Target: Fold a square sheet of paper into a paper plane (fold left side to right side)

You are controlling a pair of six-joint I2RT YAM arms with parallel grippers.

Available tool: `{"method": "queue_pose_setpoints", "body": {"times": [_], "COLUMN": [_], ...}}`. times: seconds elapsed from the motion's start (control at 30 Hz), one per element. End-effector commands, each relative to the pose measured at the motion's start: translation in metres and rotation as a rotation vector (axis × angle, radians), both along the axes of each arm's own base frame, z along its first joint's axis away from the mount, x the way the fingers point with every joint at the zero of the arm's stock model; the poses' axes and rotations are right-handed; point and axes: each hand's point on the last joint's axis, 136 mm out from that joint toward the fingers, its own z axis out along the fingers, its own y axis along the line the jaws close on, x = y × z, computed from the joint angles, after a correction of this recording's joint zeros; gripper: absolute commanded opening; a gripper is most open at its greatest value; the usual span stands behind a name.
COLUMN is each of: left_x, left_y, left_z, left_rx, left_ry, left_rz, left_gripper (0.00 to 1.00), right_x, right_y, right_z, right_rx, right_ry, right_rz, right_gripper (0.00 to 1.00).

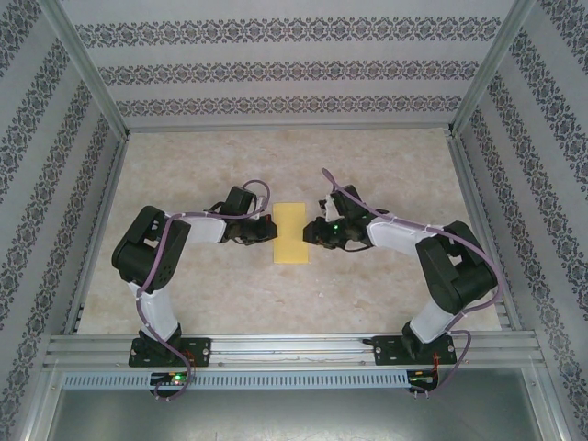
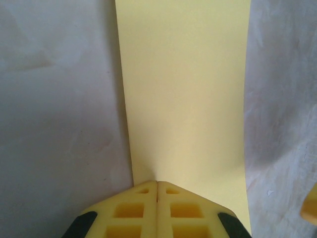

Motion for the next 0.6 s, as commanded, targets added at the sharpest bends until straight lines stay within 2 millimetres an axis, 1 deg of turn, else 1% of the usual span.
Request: {"method": "queue_pose_setpoints", "body": {"times": [0.0,0.17,0.4,0.57], "left_x": [-0.031,-0.031,-0.031,-0.031], "left_y": [0.012,0.012,0.013,0.013], "left_z": [-0.030,-0.032,-0.032,-0.031], "left_rx": [0.086,0.088,0.097,0.095], "left_ry": [0.125,0.126,0.125,0.126], "left_rz": [0.021,0.019,0.015,0.015], "left_gripper": [0.00,0.00,0.00,0.00], "right_x": [-0.026,-0.030,-0.032,-0.030], "right_y": [-0.002,0.000,0.005,0.009], "right_z": [-0.015,-0.025,-0.035,-0.036], "right_rx": [0.002,-0.011,-0.018,-0.004], "right_ry": [0.109,0.131,0.152,0.148], "right_rz": [0.021,0.020,0.021,0.020], "right_gripper": [0.30,0.33,0.33,0.33]}}
